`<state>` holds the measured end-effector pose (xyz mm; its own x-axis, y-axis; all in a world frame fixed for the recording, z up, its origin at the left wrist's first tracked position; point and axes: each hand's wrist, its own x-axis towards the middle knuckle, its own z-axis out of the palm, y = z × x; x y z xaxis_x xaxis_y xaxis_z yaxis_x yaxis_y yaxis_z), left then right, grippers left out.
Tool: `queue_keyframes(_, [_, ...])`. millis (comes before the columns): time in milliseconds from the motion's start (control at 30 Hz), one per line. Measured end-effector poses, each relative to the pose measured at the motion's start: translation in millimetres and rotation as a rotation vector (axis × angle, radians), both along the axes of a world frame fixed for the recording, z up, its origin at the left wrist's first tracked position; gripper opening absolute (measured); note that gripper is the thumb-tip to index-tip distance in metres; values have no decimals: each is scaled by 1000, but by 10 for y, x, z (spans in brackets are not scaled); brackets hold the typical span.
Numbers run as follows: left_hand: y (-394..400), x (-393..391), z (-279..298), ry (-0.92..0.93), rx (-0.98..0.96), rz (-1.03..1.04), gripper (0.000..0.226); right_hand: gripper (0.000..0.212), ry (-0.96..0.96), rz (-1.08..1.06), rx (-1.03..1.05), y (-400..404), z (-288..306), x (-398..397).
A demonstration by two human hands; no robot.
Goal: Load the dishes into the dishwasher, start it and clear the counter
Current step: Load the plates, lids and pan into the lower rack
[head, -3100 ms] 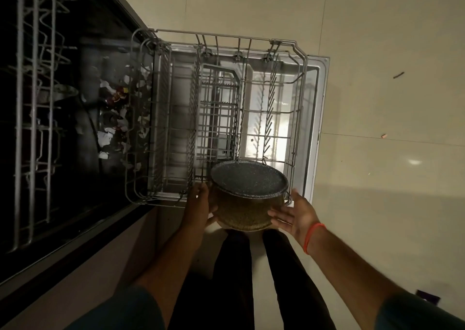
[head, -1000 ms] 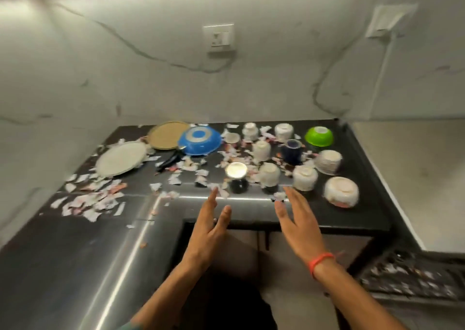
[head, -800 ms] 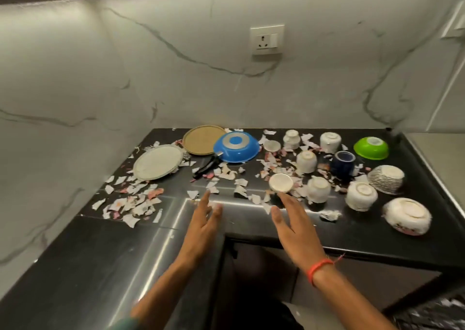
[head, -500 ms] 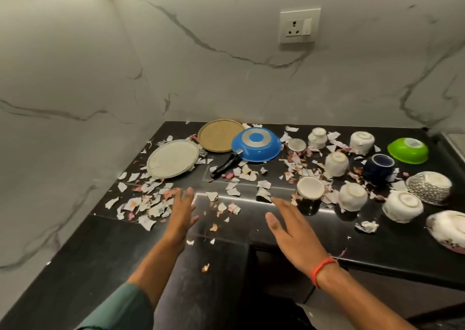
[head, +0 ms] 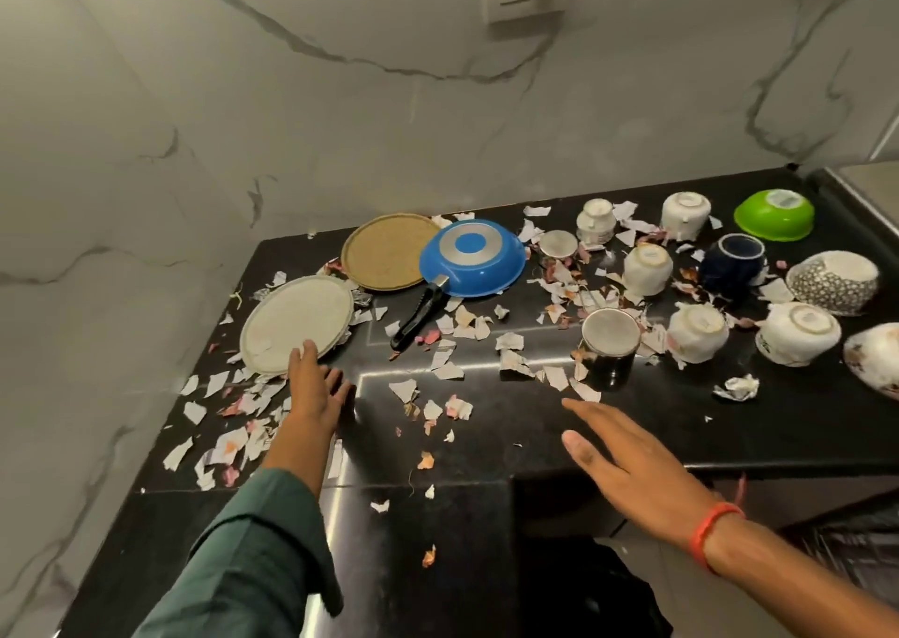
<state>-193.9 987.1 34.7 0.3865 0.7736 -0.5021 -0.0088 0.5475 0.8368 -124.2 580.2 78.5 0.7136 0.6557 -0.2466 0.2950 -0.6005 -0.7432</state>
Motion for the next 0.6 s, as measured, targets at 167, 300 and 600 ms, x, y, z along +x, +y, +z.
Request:
queue_keyframes(167, [304,334,3,-32,-71,43,62,58,32,-75,5,-176,13,17])
queue_keyframes(300, [523,456,14,13,-106,139,48,60,42,-87,-28,-221,9,-20])
queue_keyframes(600, [766,244,412,62,33,356,15,58,4,-56,-43,2,82,7])
